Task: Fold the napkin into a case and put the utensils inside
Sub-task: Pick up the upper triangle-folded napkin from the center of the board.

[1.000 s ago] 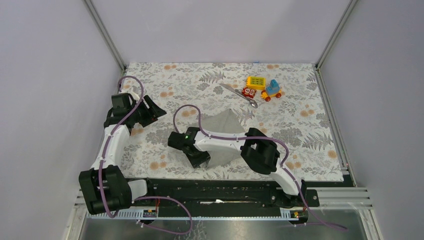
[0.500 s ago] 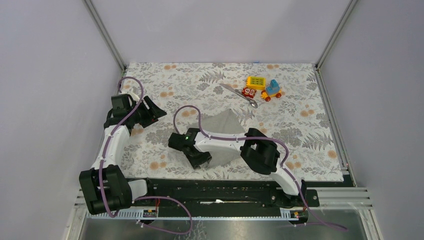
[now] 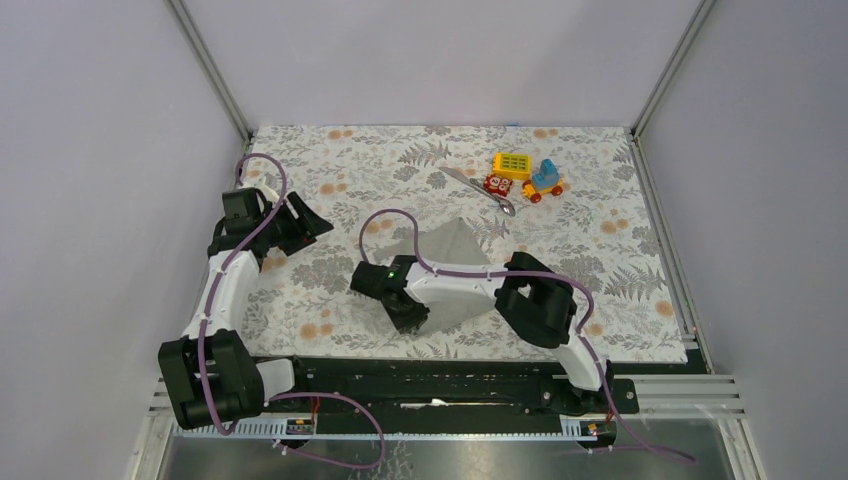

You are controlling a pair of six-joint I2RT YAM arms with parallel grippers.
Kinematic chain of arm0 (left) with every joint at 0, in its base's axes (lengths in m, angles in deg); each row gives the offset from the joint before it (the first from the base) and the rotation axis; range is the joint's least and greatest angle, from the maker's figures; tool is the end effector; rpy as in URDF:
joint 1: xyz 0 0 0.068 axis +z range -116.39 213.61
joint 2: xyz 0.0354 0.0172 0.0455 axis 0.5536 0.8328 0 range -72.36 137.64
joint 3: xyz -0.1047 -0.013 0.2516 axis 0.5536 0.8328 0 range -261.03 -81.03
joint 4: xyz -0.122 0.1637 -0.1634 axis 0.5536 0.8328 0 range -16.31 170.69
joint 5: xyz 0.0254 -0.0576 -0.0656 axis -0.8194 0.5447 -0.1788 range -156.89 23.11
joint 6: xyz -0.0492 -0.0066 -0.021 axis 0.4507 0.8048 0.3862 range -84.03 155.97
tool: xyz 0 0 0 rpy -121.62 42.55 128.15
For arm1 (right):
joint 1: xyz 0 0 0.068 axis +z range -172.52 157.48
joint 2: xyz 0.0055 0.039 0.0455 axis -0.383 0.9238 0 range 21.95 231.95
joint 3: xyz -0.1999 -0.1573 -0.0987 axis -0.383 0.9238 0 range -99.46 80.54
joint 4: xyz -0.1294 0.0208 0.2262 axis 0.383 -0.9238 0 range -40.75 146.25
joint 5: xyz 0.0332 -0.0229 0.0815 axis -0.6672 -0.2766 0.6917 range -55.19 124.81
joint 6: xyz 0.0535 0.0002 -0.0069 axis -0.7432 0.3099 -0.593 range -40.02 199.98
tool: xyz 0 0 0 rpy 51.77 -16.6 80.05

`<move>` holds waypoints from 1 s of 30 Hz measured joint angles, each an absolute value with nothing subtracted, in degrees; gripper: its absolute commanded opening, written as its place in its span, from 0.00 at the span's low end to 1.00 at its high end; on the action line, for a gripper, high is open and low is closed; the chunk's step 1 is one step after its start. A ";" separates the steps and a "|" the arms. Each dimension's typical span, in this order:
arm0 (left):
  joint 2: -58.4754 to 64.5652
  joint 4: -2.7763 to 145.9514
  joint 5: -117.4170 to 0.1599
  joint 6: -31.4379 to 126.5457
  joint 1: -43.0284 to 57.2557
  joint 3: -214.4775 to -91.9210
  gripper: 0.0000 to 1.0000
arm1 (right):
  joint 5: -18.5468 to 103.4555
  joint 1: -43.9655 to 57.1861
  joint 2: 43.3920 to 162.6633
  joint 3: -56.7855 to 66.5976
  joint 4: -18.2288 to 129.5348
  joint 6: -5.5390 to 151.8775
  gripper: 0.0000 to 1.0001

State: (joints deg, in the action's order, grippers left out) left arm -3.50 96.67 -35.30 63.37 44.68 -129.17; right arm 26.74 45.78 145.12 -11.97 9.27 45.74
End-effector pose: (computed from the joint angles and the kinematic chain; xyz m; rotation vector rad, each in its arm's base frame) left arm 0.2495 0.0298 0.2570 -0.4959 2.2673 -0.7850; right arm 0.1633 0.3970 0.1545 -0.8267 2.7746 0.1168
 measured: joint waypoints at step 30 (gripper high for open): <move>10.38 51.82 -27.01 103.59 32.68 -100.28 0.90 | 25.40 45.38 128.01 2.96 25.57 51.36 0.00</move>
State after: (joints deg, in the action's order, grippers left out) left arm 10.38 51.82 -27.01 103.59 32.68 -100.28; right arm 25.40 45.38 128.01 2.96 25.57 51.36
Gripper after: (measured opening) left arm 0.935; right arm 0.022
